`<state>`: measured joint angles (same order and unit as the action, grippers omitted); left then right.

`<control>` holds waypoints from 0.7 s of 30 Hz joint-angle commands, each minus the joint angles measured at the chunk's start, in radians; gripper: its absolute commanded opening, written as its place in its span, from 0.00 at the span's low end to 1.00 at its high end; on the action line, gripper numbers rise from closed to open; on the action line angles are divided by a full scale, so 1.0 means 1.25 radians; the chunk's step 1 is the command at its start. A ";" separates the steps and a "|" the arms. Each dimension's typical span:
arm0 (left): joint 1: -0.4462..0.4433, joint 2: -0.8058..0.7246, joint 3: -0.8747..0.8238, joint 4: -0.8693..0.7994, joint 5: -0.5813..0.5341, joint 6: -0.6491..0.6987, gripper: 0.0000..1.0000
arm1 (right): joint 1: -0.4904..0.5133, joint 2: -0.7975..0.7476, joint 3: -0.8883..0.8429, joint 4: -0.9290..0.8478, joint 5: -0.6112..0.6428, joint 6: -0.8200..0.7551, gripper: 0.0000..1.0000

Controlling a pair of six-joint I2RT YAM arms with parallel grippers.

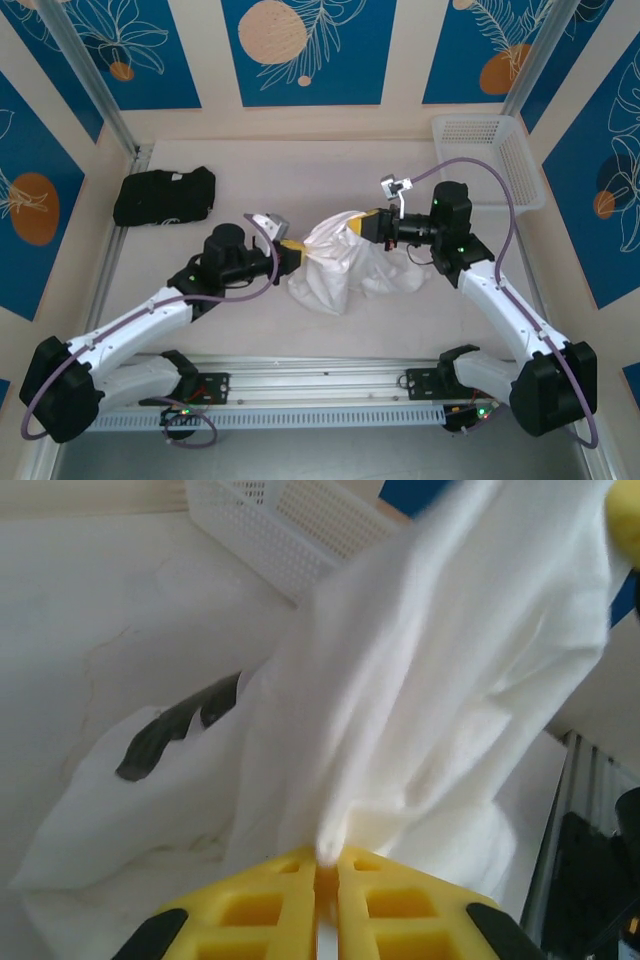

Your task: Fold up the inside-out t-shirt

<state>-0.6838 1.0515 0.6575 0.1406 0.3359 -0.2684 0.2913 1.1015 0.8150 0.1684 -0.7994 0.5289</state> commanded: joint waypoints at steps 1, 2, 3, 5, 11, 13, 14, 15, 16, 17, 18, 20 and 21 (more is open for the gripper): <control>-0.004 -0.041 0.000 -0.003 -0.014 0.035 0.32 | 0.012 0.018 -0.002 0.031 -0.027 0.019 0.00; -0.005 -0.051 0.003 0.005 -0.019 0.036 0.35 | 0.014 0.020 -0.002 0.031 -0.025 0.017 0.00; -0.007 -0.061 0.008 0.016 -0.025 0.037 0.38 | 0.017 0.021 -0.004 0.030 -0.022 0.019 0.00; -0.014 -0.078 0.016 0.036 -0.035 0.037 0.40 | 0.022 0.020 -0.005 0.026 -0.015 0.015 0.00; -0.099 -0.031 0.094 0.028 0.007 0.109 0.32 | 0.032 0.024 -0.002 0.004 0.001 0.005 0.00; -0.119 0.015 0.135 0.004 0.026 0.124 0.30 | 0.033 0.027 -0.002 0.002 0.004 0.003 0.00; -0.120 0.031 0.146 0.001 0.030 0.121 0.29 | 0.035 0.028 -0.001 0.002 0.004 0.002 0.00; -0.119 0.047 0.157 0.003 0.028 0.118 0.29 | 0.035 0.029 0.000 0.001 0.005 0.000 0.00; -0.120 0.061 0.164 0.004 0.022 0.117 0.29 | 0.035 0.029 0.000 -0.001 0.006 0.000 0.00; -0.120 0.070 0.170 0.003 0.017 0.117 0.29 | 0.037 0.028 -0.002 -0.002 0.006 -0.001 0.00; -0.119 0.083 0.178 -0.004 0.003 0.117 0.28 | 0.036 0.028 -0.001 -0.002 0.006 -0.002 0.00; -0.116 0.102 0.196 -0.032 -0.024 0.115 0.28 | 0.035 0.027 -0.001 -0.005 0.007 -0.005 0.00; -0.115 0.112 0.206 -0.047 -0.035 0.112 0.27 | 0.036 0.026 -0.001 -0.008 0.008 -0.007 0.00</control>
<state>-0.8276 1.1736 0.8665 0.1291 0.3260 -0.1463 0.3302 1.1362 0.8150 0.1680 -0.7895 0.5339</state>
